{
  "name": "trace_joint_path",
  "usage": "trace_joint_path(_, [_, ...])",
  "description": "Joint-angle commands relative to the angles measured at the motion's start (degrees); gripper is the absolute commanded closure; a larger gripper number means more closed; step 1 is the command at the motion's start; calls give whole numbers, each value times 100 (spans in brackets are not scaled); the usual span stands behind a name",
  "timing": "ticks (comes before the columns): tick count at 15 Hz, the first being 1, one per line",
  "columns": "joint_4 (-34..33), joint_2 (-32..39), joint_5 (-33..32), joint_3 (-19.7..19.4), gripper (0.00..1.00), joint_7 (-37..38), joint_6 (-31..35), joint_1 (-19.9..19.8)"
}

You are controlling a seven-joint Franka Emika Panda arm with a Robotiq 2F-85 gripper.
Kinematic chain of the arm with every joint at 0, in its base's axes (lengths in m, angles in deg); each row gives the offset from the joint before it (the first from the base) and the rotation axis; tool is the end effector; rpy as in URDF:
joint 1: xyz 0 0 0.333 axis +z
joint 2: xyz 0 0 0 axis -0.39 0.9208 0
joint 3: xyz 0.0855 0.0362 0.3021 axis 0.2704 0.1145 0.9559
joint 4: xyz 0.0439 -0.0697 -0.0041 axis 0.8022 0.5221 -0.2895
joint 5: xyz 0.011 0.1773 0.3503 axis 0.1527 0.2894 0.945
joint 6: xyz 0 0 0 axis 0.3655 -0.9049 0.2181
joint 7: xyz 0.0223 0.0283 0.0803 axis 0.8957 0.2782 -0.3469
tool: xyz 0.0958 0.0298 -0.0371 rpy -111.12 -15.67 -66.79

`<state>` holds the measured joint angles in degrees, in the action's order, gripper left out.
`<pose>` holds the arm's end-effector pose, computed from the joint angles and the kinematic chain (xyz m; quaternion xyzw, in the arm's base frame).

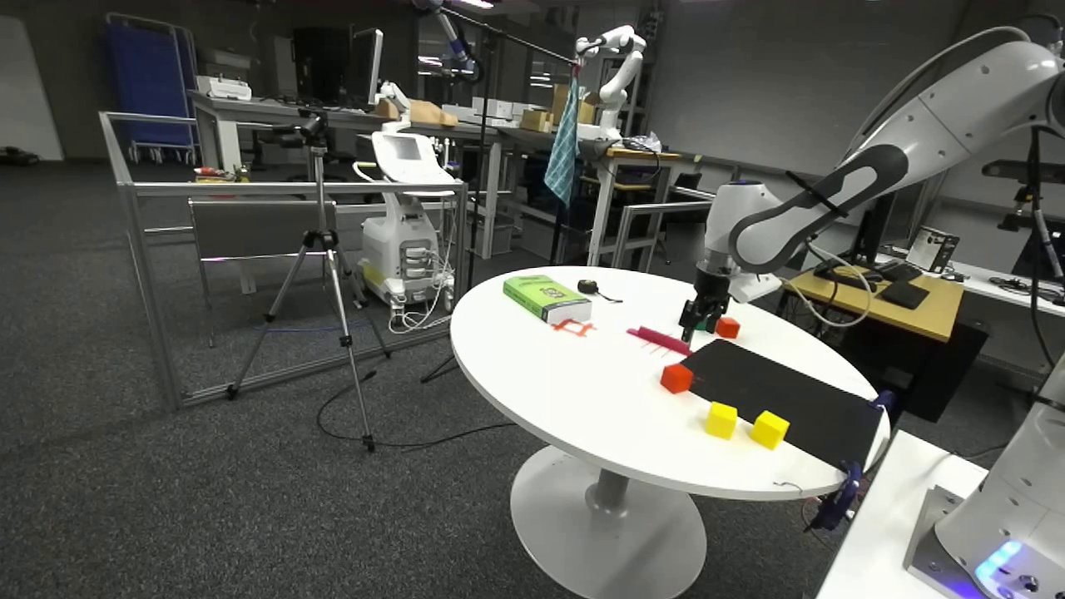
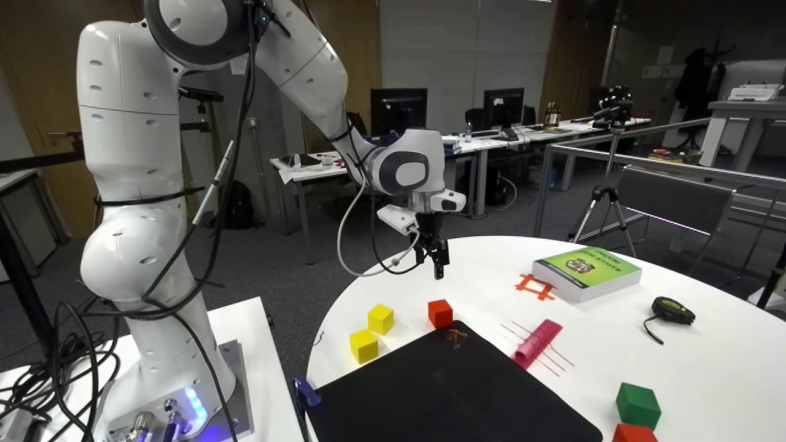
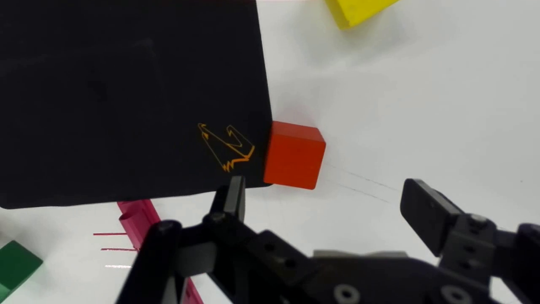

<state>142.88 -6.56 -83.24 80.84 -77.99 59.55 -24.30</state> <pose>0.5348 -0.0071 0.2767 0.9986 -0.0333 0.0194 0.0368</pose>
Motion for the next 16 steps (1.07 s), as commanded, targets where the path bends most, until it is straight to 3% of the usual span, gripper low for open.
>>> trace_joint_path(1, [-54, 31, 32, -113, 0, -42, -17, 82])
trace_joint_path(6, [-52, 46, 99, -160, 0, 138, 198, 75])
trace_joint_path(12, [-322, 637, -87, -324, 0, 362, 224, 140])
trace_joint_path(16, [-473, 1066, -181, -397, 0, 585, 594, 339])
